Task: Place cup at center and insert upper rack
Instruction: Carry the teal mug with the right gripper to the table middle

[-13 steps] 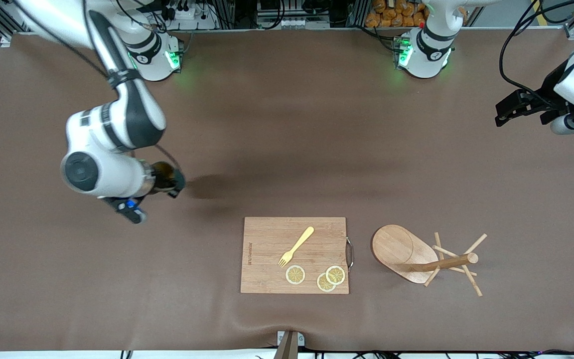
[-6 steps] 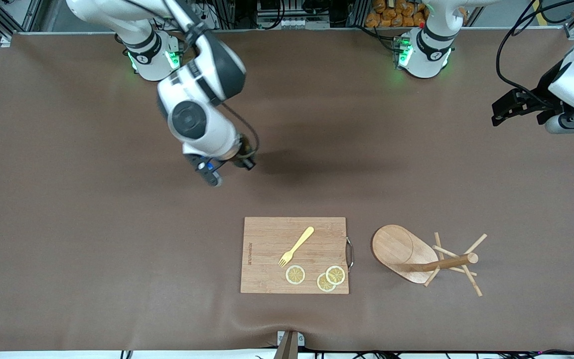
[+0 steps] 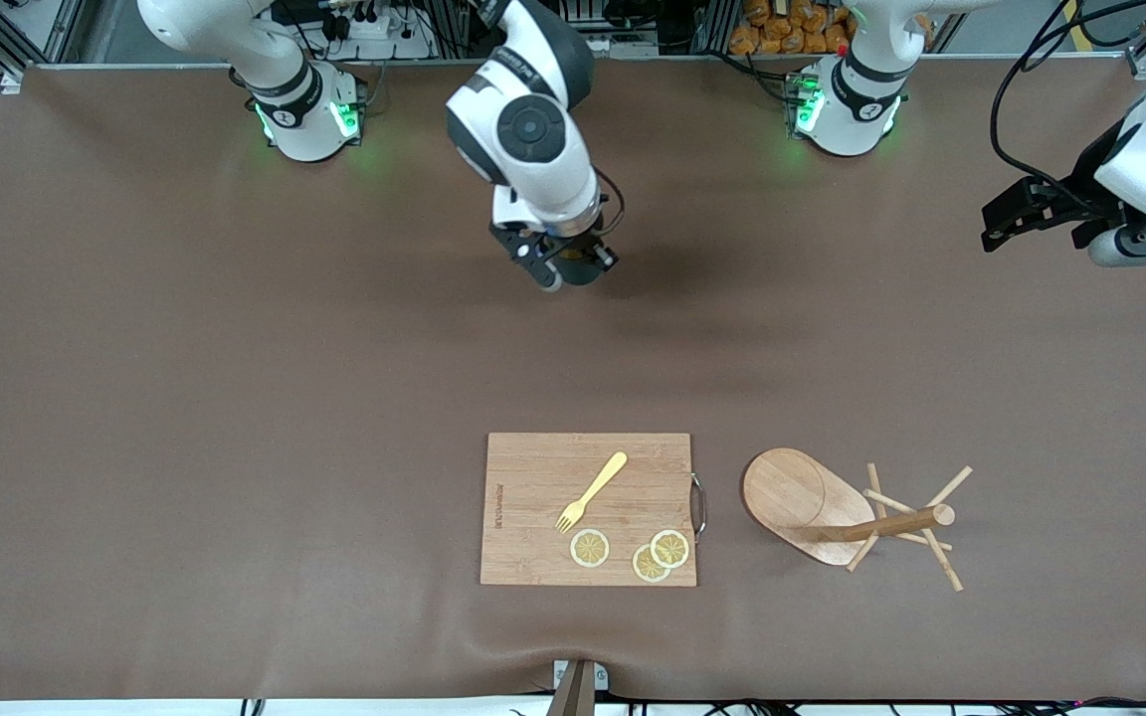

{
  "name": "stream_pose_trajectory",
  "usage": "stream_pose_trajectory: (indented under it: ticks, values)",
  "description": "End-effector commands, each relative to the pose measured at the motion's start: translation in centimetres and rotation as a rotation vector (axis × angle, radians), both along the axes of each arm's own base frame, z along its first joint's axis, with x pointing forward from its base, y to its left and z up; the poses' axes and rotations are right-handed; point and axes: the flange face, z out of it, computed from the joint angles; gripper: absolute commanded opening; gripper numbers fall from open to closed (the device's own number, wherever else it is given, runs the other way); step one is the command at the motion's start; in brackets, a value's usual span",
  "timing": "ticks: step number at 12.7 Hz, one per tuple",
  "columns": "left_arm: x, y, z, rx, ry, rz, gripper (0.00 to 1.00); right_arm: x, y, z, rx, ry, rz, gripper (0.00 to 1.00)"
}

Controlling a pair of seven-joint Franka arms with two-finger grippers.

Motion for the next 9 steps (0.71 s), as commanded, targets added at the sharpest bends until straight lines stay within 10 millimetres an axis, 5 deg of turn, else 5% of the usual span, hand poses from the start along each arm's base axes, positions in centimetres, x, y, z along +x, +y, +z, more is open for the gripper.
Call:
stream_pose_trajectory:
  ticks: [1,6,9]
  values:
    - [0.0,-0.1,0.4,-0.017,-0.01,0.004,1.0,-1.6,0.5,-3.1,-0.019,-0.001,0.013,0.0]
    - [0.1,-0.2,0.3,-0.016,-0.01,0.002,1.0,-4.0,2.6,-7.2,-0.009,-0.022,-0.03,0.0]
    - [0.1,-0.1,0.4,-0.017,-0.011,0.004,1.0,-4.0,2.6,-7.6,-0.012,-0.019,-0.031,0.0]
